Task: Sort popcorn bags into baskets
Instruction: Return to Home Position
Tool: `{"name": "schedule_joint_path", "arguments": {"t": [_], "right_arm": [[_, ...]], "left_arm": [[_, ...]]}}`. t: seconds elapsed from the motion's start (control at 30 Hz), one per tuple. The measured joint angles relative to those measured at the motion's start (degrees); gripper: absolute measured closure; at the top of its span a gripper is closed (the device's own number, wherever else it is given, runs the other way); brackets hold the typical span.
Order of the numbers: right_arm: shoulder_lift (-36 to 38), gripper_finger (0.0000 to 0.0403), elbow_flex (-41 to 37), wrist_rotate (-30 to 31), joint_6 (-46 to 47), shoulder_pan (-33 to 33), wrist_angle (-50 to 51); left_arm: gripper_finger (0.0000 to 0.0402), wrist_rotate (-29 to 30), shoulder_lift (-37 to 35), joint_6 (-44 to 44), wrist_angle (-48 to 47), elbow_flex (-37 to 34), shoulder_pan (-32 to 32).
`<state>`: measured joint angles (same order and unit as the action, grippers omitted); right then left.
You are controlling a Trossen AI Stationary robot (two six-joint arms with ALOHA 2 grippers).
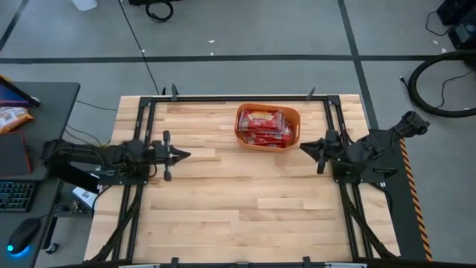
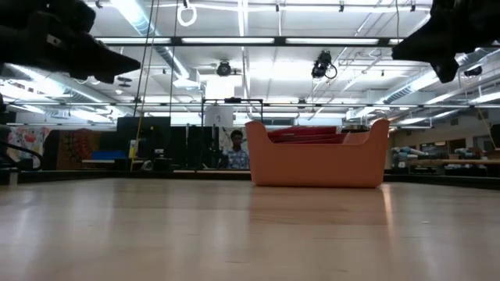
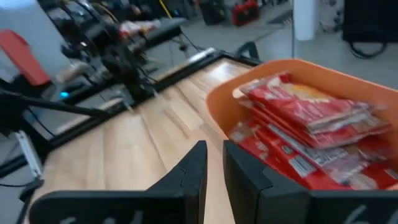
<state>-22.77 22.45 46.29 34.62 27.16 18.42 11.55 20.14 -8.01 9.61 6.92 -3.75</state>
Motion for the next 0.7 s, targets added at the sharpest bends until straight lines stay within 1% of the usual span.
{"name": "schedule_joint_path", "arguments": {"t": [0.23, 0.37, 0.43, 0.53, 0.63, 0.7], "right_arm": [[8.3, 0.0345, -6.2, -1.1, -7.3, -1.5, -9.7], [12.7, 0.0345, -9.8, -1.5, -11.9, -2.8, -17.1], [14.5, 0.0345, -12.0, -2.7, -14.2, -3.8, -21.0], [17.5, 0.0345, -15.0, -6.5, -16.6, -5.7, -26.5], [19.8, 0.0345, -17.0, -11.5, -17.6, -8.1, -29.8], [20.9, 0.0345, -18.3, -14.7, -18.8, -9.8, -32.8]], "left_arm": [[0.0386, 0.0, -8.2, -2.9, 1.2, -6.3, 0.0], [0.0386, -1.1, -12.1, -3.1, -0.2, -6.4, 0.0], [0.0386, -2.0, -14.0, -3.5, -0.5, -6.4, 0.0], [0.0386, -3.5, -16.5, -3.7, -0.2, -6.4, 0.0], [0.0386, -6.1, -18.7, -3.2, -0.1, -6.4, 0.0], [0.0386, -6.5, -19.9, -2.9, -0.3, -6.5, 0.0]]}}
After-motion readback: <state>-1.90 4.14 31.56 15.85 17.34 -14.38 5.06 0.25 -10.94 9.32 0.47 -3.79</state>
